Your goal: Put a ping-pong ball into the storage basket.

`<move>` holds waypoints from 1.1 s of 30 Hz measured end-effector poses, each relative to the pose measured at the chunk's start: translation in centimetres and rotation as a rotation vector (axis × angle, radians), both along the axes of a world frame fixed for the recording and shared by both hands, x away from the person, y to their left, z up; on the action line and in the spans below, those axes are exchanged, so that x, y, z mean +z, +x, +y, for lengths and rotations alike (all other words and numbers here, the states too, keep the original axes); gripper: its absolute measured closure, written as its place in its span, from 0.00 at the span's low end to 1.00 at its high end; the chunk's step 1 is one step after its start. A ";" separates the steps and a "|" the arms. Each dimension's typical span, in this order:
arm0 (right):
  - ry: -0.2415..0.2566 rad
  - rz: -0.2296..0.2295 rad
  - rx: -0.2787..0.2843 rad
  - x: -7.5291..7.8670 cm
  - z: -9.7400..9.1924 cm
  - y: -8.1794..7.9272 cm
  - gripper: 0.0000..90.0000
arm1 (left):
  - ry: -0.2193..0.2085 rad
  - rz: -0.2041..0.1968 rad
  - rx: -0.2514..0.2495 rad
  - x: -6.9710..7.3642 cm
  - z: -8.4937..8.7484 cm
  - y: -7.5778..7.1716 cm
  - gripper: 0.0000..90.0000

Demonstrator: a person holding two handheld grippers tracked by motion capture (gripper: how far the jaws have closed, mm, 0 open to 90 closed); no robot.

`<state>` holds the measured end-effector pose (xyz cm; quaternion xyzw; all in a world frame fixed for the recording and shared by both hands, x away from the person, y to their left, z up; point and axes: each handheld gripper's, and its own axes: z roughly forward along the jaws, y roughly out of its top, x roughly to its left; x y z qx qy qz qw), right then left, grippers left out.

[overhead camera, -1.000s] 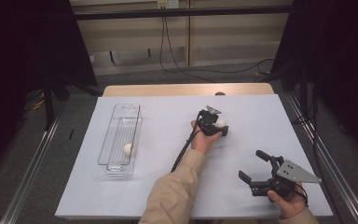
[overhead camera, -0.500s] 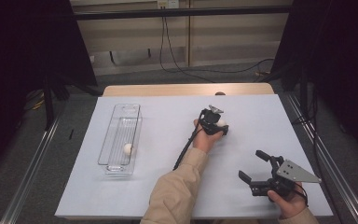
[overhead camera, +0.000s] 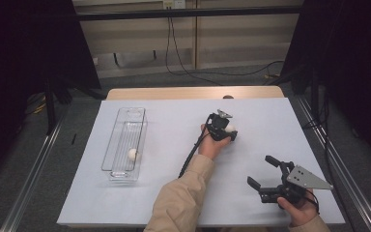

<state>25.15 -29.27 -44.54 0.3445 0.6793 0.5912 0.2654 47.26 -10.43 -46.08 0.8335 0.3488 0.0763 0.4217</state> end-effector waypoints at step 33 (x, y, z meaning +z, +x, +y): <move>-0.022 -0.003 -0.003 -0.1 0.2 0.2 0.04 | -0.031 0.002 -0.008 2.3 5.5 -1.6 0.57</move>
